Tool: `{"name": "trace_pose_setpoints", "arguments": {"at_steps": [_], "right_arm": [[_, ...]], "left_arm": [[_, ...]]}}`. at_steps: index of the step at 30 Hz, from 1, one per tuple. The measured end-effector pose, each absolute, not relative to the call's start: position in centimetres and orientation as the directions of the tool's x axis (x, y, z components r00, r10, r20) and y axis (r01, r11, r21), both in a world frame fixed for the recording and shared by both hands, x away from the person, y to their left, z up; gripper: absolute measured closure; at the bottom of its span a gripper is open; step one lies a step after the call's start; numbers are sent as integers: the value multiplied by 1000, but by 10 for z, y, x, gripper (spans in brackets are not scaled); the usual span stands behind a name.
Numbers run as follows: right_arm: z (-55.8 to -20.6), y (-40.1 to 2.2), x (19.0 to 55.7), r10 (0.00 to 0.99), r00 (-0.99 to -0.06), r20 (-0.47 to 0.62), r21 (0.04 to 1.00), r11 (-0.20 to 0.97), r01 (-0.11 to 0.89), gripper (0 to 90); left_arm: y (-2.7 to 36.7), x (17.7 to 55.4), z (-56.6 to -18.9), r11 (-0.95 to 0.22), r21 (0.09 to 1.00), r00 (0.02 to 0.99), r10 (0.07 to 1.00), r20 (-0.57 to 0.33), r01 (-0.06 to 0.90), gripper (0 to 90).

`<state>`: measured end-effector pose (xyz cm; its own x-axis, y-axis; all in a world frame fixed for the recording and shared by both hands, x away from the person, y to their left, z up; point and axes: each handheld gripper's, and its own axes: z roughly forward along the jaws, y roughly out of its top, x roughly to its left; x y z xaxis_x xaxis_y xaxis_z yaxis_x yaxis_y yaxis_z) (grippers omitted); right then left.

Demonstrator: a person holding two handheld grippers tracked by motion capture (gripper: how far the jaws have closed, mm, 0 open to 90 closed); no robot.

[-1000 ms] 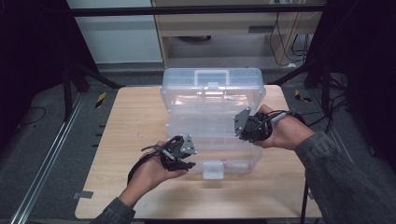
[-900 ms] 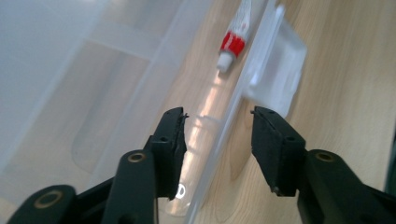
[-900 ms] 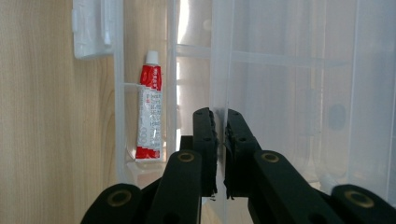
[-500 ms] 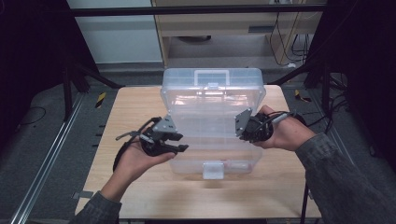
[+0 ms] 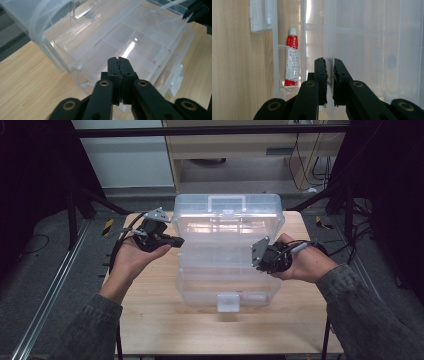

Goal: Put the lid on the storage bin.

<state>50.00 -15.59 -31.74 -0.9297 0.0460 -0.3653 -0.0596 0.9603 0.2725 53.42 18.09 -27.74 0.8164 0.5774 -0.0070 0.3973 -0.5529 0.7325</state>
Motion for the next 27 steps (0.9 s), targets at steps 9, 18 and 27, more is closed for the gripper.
{"name": "trace_pose_setpoints", "arguments": {"at_steps": [9, 18, 27], "right_arm": [[-319, -156, 498, 44, -930, -366, 269, 961, -61, 831], [-321, -156, 497, 40, -931, -364, 270, 961, -64, 829], [-324, -158, 493, 63, -933, -354, 290, 956, -46, 759]], "left_arm": [[183, 550, -274, -485, 753, 784, 617, -66, 445, 896], [185, 552, -272, -461, 757, 762, 643, -74, 462, 896], [187, 545, -278, -457, 755, 760, 645, -83, 470, 896]]}}
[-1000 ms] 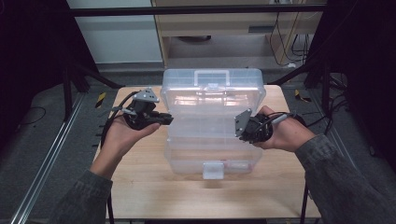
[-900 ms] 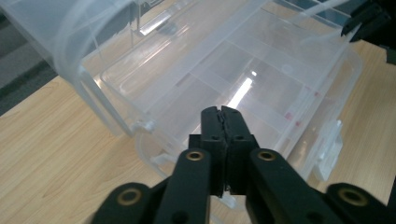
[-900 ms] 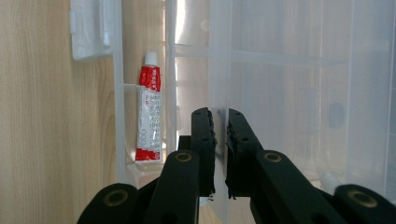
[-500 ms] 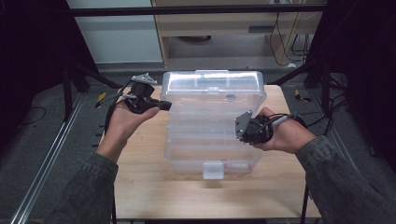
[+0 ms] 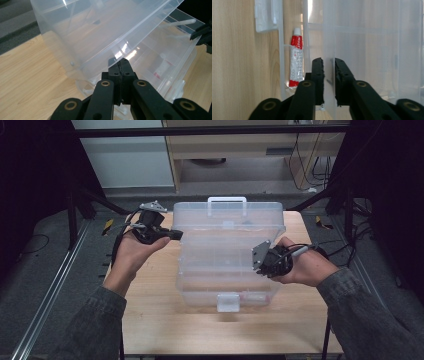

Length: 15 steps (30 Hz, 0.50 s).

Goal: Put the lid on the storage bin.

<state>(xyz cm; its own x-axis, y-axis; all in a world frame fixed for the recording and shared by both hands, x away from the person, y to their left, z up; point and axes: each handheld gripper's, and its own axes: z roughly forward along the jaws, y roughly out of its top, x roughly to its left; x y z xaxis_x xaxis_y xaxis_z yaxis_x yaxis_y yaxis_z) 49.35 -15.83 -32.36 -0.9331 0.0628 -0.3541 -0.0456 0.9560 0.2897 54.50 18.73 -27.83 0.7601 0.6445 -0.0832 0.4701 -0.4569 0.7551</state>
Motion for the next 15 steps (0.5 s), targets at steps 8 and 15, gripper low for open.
{"name": "trace_pose_setpoints", "arguments": {"at_steps": [8, 15], "right_arm": [[-322, -176, 480, 179, -915, -362, 404, 915, 19, 522], [-318, -191, 463, 287, -879, -381, 484, 872, 75, 308]], "left_arm": [[195, 534, -289, -452, 753, 757, 646, -94, 479, 896], [194, 523, -297, -471, 748, 769, 634, -81, 467, 896]]}}
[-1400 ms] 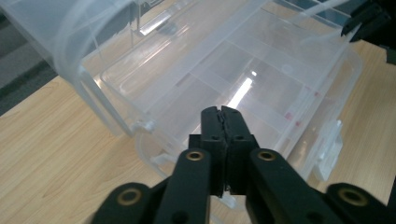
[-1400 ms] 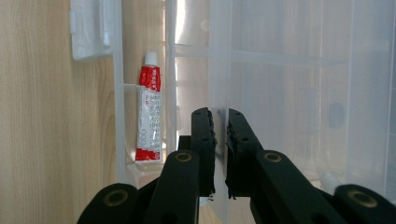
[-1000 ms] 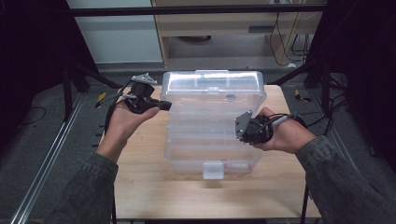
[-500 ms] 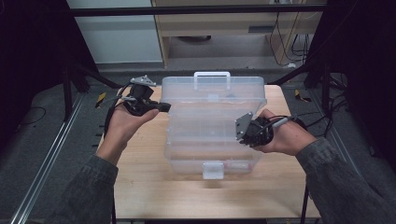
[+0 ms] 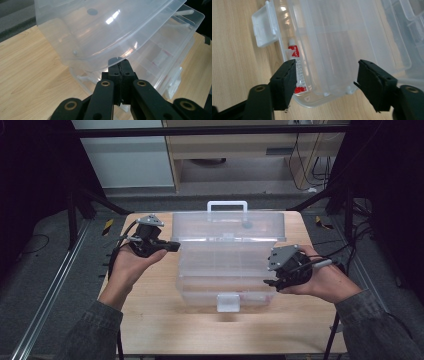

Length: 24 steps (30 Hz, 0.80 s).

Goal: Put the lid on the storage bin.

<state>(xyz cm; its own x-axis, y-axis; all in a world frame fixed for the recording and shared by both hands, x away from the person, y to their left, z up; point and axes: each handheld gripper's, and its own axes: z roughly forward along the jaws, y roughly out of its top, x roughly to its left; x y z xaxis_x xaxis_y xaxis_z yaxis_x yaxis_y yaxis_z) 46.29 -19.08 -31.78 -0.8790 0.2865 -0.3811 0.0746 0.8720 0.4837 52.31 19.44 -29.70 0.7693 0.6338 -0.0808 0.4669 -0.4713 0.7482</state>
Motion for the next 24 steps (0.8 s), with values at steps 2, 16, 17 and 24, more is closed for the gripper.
{"name": "trace_pose_setpoints", "arguments": {"at_steps": [2, 16, 17, 24], "right_arm": [[-318, -196, 460, 312, -870, -381, 498, 863, 91, 265], [-331, -225, 452, 434, -826, -361, 539, 819, 195, 163], [-332, -227, 452, 435, -825, -361, 539, 819, 196, 161], [-337, -237, 450, 463, -814, -352, 547, 807, 223, 159]], "left_arm": [[193, 520, -299, -476, 748, 775, 627, -79, 462, 896], [192, 504, -315, -478, 754, 794, 601, -93, 451, 896], [192, 504, -315, -478, 754, 794, 601, -93, 451, 897], [193, 495, -326, -487, 750, 799, 595, -89, 447, 897]]}}
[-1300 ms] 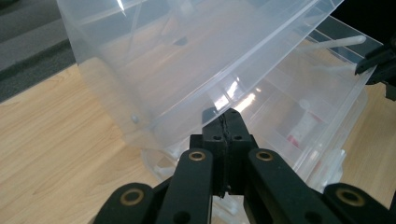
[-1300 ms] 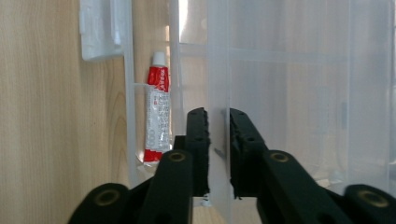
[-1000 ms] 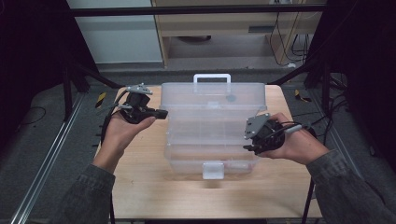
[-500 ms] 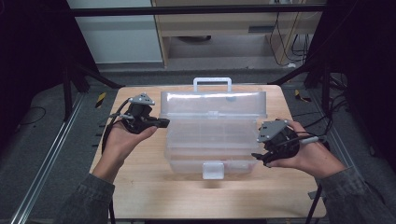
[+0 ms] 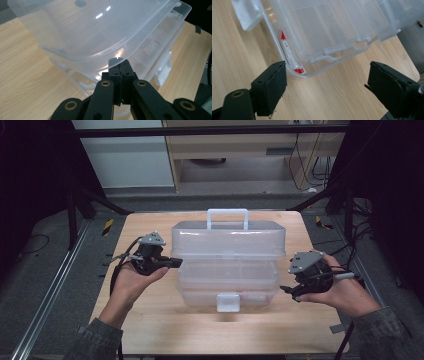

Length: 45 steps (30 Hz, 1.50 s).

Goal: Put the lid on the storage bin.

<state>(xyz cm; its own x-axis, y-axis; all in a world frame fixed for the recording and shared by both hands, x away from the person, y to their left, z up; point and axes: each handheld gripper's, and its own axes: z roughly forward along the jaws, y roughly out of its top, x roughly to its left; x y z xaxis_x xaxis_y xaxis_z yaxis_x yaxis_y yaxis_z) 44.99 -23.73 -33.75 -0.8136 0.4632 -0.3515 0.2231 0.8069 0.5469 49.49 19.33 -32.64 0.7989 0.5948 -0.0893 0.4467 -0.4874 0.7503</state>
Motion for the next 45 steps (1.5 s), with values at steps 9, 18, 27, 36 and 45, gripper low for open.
{"name": "trace_pose_setpoints", "arguments": {"at_steps": [9, 18, 27, 36, 45], "right_arm": [[-343, -246, 448, 477, -808, -347, 547, 802, 239, 160], [-348, -255, 447, 496, -798, -341, 548, 795, 260, 160], [-352, -263, 445, 515, -789, -336, 556, 785, 276, 160], [-360, -267, 446, 524, -787, -326, 548, 783, 294, 160], [-365, -269, 446, 531, -784, -323, 546, 780, 304, 158]], "left_arm": [[193, 485, -336, -500, 752, 798, 600, -57, 430, 898], [197, 477, -345, -482, 762, 797, 600, -73, 433, 897], [208, 471, -354, -464, 768, 781, 621, -72, 440, 898], [215, 469, -370, -440, 768, 766, 634, -102, 466, 897], [216, 468, -376, -442, 764, 769, 629, -110, 471, 897]]}}
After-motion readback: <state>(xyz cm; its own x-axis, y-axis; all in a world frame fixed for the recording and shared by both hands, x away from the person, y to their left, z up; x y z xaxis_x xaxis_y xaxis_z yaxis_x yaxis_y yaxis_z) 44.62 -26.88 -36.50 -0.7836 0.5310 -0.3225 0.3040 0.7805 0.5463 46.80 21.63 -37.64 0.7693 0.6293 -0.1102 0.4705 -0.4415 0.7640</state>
